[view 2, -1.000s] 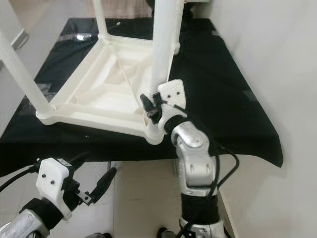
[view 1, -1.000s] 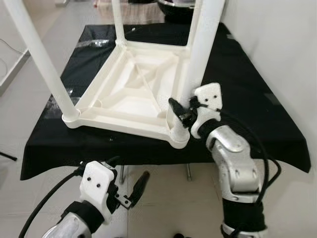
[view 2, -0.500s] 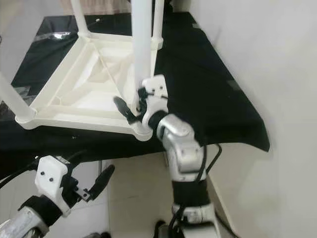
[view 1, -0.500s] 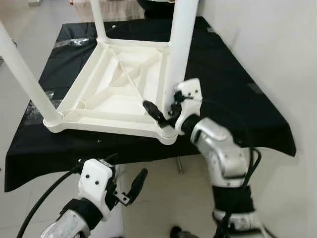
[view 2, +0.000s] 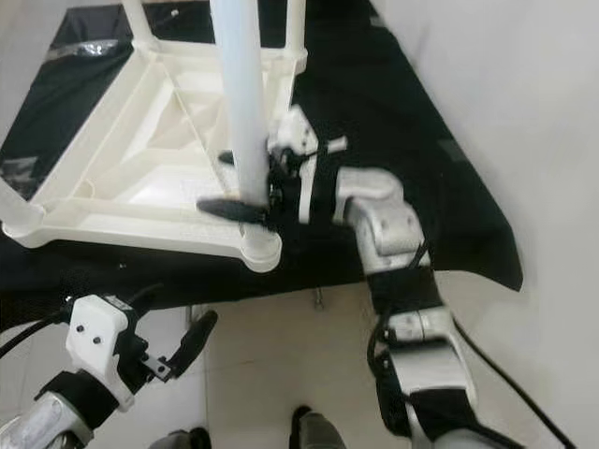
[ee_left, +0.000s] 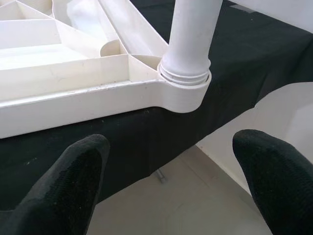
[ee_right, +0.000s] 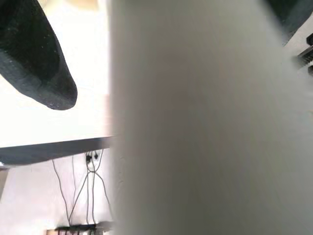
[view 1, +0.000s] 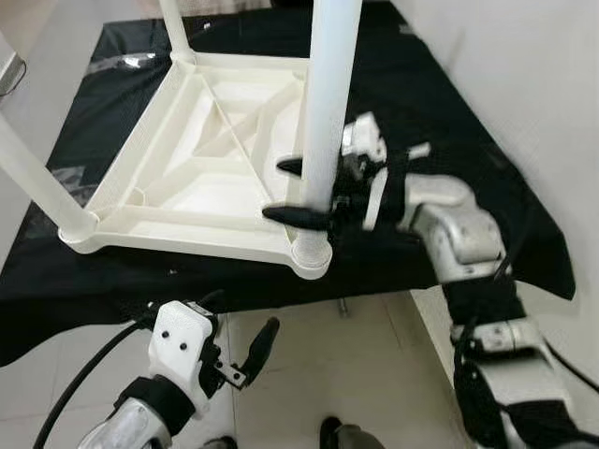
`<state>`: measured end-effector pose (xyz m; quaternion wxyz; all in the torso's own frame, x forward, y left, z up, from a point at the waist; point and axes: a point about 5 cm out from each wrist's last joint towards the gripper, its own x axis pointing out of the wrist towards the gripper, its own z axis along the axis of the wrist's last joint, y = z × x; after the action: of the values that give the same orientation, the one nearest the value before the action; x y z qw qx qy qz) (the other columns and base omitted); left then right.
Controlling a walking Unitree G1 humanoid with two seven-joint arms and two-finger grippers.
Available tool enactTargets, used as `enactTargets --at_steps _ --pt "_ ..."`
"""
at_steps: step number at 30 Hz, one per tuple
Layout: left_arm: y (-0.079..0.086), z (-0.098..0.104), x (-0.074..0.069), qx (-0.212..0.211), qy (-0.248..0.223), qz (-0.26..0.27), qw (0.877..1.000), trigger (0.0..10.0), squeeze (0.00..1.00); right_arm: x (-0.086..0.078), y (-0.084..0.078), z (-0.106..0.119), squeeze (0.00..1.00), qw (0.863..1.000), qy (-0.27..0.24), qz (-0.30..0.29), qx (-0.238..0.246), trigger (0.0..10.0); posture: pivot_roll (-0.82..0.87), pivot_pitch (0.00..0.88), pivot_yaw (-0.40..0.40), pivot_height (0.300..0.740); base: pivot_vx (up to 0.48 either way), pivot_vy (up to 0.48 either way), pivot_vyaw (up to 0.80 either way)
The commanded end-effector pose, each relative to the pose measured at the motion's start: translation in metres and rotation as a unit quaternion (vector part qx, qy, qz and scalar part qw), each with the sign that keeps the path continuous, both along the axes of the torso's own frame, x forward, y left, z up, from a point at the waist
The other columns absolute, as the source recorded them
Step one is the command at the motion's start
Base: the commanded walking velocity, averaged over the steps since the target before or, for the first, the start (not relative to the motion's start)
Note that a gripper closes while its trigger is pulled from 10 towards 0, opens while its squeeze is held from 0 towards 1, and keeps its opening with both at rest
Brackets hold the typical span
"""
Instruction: Building children table
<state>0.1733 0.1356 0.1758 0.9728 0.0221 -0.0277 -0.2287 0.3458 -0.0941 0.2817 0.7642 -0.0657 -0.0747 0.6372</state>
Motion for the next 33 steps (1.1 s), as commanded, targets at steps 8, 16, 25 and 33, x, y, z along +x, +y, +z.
enactTargets --at_steps 8,16,25,33 --pt "0.002 0.0 -0.004 0.006 0.005 0.005 1.0 10.0 0.0 -0.002 0.002 0.009 0.0 0.992 0.014 0.124 0.011 10.0 0.11 0.255 -0.058 0.74 0.0 0.0 0.0" --pt "0.001 0.0 -0.002 0.006 0.002 0.004 1.0 10.0 0.0 -0.002 -0.004 0.009 0.0 0.986 0.016 0.164 0.009 0.0 0.1 0.245 -0.052 0.74 0.0 0.0 0.0" --pt "0.001 0.0 0.0 0.005 0.0 0.003 1.0 10.0 0.0 -0.004 -0.011 -0.003 0.0 0.993 0.003 0.115 -0.026 0.0 0.09 0.239 -0.061 0.74 0.0 0.0 0.0" --pt "0.003 0.0 0.0 0.006 0.0 0.005 1.0 10.0 0.0 -0.016 -0.001 -0.079 0.0 0.941 0.057 -0.321 -0.088 0.0 0.07 0.249 -0.056 0.74 0.0 0.0 0.0"
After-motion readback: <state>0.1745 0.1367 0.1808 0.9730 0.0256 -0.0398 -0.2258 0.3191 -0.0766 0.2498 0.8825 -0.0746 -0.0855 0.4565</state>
